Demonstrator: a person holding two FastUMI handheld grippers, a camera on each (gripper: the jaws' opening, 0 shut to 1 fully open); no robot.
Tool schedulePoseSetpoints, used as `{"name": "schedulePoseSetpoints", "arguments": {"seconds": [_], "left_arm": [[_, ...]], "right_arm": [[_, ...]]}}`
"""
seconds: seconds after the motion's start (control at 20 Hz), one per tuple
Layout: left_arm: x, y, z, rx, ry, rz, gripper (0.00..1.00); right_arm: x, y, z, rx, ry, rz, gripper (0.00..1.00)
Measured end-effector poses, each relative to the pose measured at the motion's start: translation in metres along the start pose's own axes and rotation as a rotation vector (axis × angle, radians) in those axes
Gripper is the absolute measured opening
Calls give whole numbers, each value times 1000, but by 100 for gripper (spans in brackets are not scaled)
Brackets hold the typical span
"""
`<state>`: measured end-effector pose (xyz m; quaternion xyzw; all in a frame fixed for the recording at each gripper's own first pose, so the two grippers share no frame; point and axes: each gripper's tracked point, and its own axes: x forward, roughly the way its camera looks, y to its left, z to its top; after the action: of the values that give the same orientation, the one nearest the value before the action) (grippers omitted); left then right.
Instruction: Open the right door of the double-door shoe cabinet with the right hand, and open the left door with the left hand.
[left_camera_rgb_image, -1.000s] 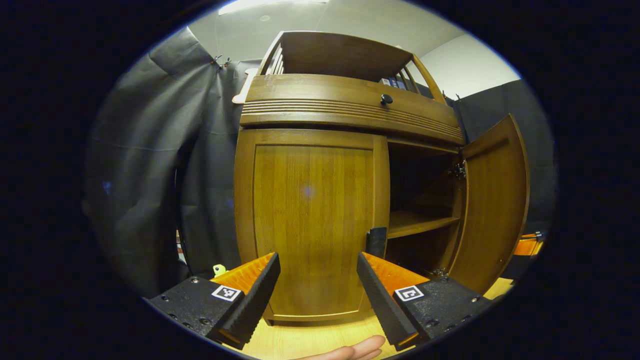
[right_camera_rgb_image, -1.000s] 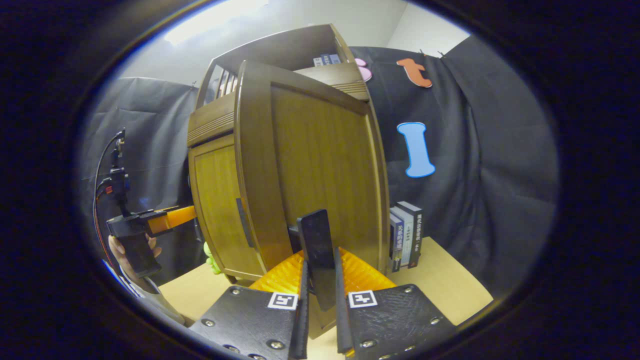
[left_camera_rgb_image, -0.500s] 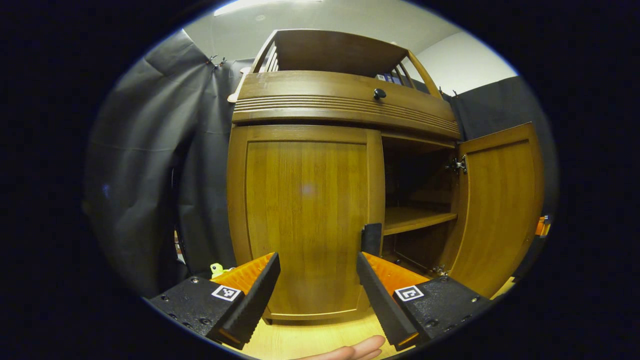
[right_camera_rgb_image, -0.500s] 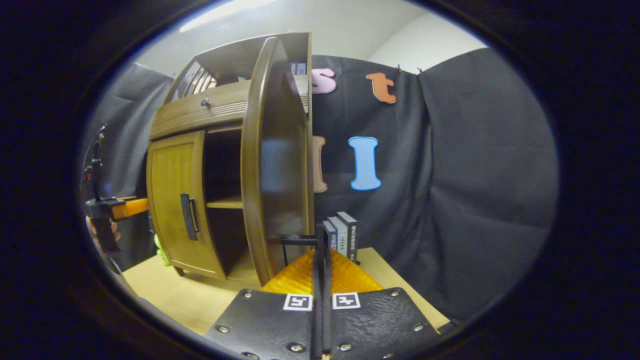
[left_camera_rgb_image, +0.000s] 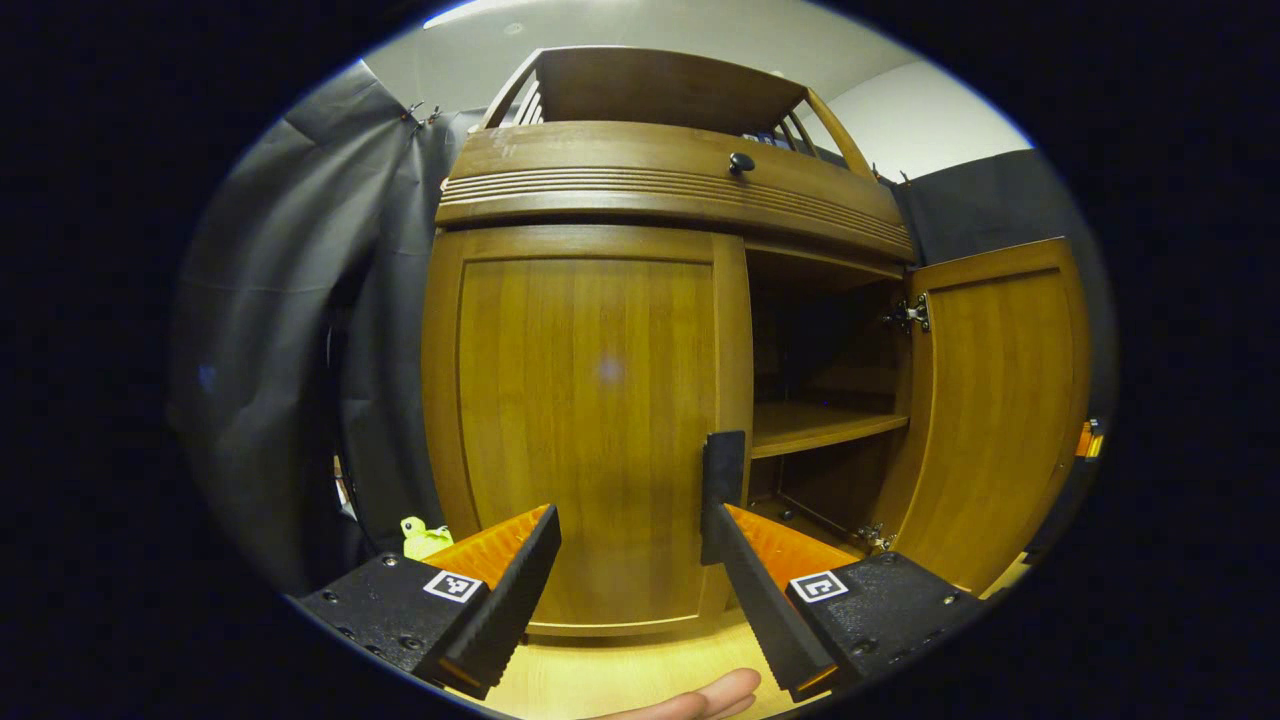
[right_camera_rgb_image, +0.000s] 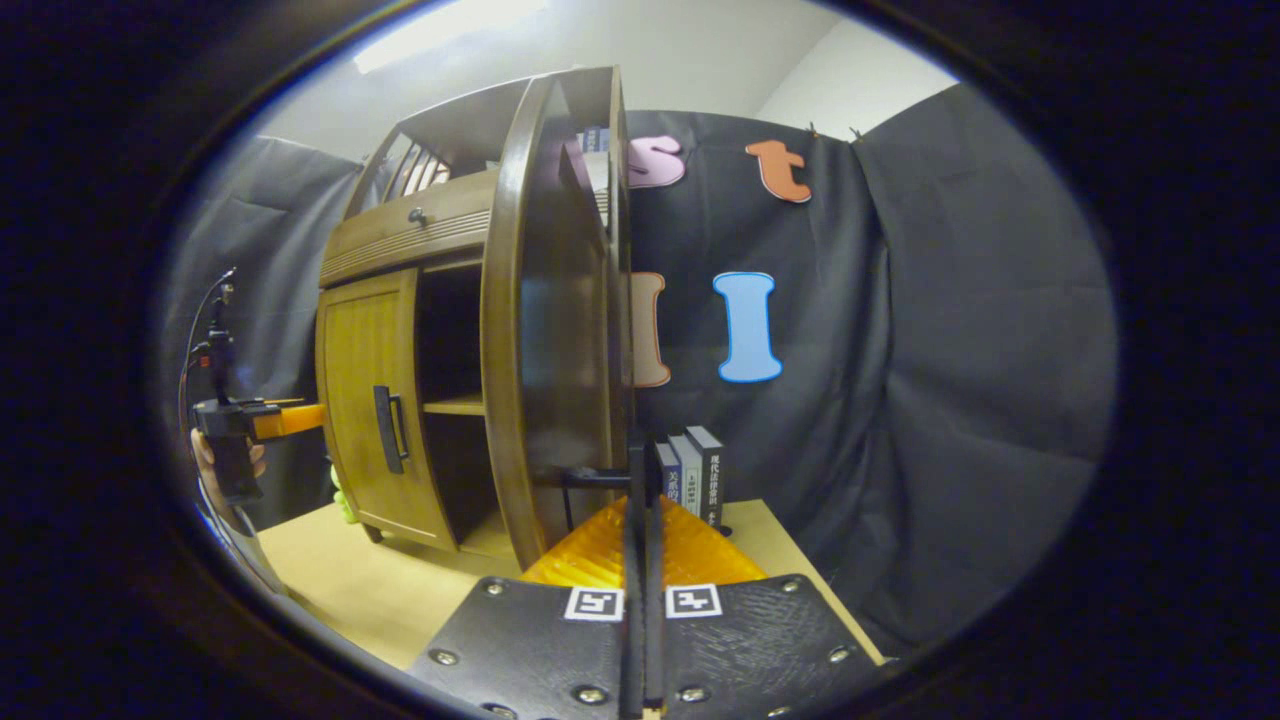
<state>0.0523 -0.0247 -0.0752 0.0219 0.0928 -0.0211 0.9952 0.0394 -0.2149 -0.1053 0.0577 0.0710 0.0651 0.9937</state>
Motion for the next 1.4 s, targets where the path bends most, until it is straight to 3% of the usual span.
{"name": "schedulePoseSetpoints", "arguments": {"seconds": [0.15,0.4,0.5,0.7,0.75,0.8,0.9,0.95,1.0,1.15,1.2,1.3,1.4], "left_arm": [[3,-3,-7,-4,14,-4,92],[25,-20,-18,-3,25,-39,96],[32,-26,-16,-15,5,-51,96],[54,-53,-15,-51,-14,-101,93],[62,-55,-15,-45,-13,-89,96],[70,-57,-14,-35,-18,-74,92],[85,-63,-10,-28,-26,-56,96],[94,-61,-7,-7,-41,-30,93],[101,-53,-4,31,-53,16,93],[109,-46,-20,102,37,52,66],[114,-57,-14,86,-6,-15,60],[116,-60,-16,23,23,-59,33],[107,-63,-19,0,49,-109,31]], "right_arm": [[-7,-20,1,2,-11,-16,19],[-39,-48,-11,0,5,-84,97],[-66,-51,-11,-67,-4,-132,99],[-128,-15,-11,-160,-24,-170,100],[-141,-1,-8,-154,-40,-177,94],[-154,14,-9,-121,-54,-182,94],[-179,52,-17,-30,-67,-153,100],[-189,73,-16,0,-89,-127,94],[-201,90,-13,20,-117,-105,98],[-233,121,-12,33,-161,-75,100],[-242,122,-11,36,-166,-86,94],[-258,122,-9,29,-158,-110,98],[-273,119,0,23,-168,-138,98]]}}
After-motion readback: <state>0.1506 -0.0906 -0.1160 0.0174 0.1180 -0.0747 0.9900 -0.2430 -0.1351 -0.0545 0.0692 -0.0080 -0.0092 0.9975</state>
